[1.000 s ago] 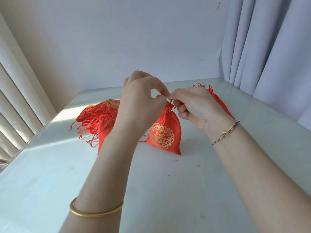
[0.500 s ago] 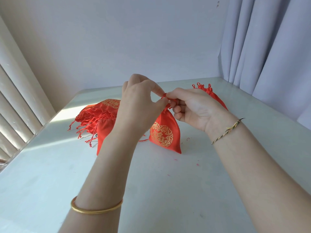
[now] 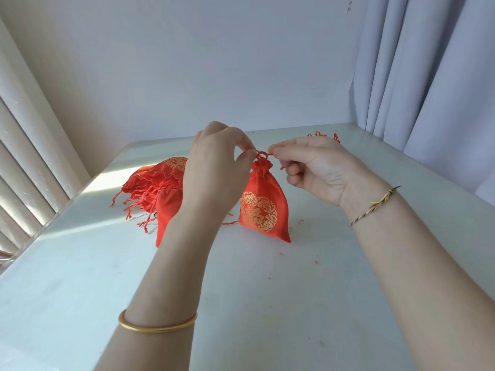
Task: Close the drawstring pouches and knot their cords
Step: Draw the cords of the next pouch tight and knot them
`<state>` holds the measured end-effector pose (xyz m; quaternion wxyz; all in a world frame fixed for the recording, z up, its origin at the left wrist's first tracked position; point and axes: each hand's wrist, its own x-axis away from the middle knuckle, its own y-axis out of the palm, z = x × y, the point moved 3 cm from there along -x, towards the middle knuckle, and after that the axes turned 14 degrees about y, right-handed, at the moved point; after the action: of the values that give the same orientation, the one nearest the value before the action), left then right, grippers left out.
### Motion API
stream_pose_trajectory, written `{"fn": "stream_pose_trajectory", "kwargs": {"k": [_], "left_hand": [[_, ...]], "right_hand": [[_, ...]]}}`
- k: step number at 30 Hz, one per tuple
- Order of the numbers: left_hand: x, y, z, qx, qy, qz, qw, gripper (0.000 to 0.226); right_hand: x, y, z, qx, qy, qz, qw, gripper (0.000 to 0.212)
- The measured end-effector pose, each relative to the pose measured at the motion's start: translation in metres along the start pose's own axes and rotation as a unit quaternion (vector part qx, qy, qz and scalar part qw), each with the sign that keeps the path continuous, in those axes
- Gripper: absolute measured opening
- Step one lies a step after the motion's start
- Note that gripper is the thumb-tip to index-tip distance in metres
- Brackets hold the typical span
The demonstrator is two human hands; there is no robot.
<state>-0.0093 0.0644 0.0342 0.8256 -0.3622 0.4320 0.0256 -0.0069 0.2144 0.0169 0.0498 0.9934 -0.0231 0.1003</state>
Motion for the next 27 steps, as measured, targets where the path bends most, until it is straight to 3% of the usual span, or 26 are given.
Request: {"fn": "stream_pose_trajectory", "kwargs": {"k": [4, 16, 20, 22, 23, 25, 27], "left_hand": [[0.000, 0.000, -0.006, 0.013, -0.026, -0.030, 0.999, 0.007], [0.005, 0.007, -0.007, 0.027, -0.045, -0.100, 0.994, 0.015], [0.006, 0.015, -0.001, 0.097, -0.085, -0.092, 0.987, 0.013], [0.007, 0.018, 0.000, 0.169, -0.134, -0.054, 0.975, 0.014], [0.007, 0.019, 0.000, 0.205, -0.157, -0.036, 0.966, 0.015], [0.006, 0.020, 0.000, 0.267, -0.190, -0.014, 0.945, 0.016], [0.006, 0.020, 0.001, 0.321, -0.214, 0.002, 0.923, 0.020]], "right_hand": [[-0.002, -0.012, -0.001, 0.105, -0.054, 0.058, 0.991, 0.006], [-0.012, -0.022, 0.009, 0.143, -0.126, 0.105, 0.976, 0.021], [-0.016, -0.022, 0.014, 0.195, -0.141, 0.156, 0.958, 0.021], [-0.017, -0.020, 0.015, 0.175, -0.115, 0.138, 0.968, 0.006], [-0.017, -0.019, 0.016, 0.149, -0.084, 0.111, 0.979, 0.010], [-0.015, -0.023, 0.018, 0.112, -0.014, 0.053, 0.992, 0.044], [-0.009, -0.023, 0.021, 0.175, 0.017, 0.022, 0.984, 0.058]]}}
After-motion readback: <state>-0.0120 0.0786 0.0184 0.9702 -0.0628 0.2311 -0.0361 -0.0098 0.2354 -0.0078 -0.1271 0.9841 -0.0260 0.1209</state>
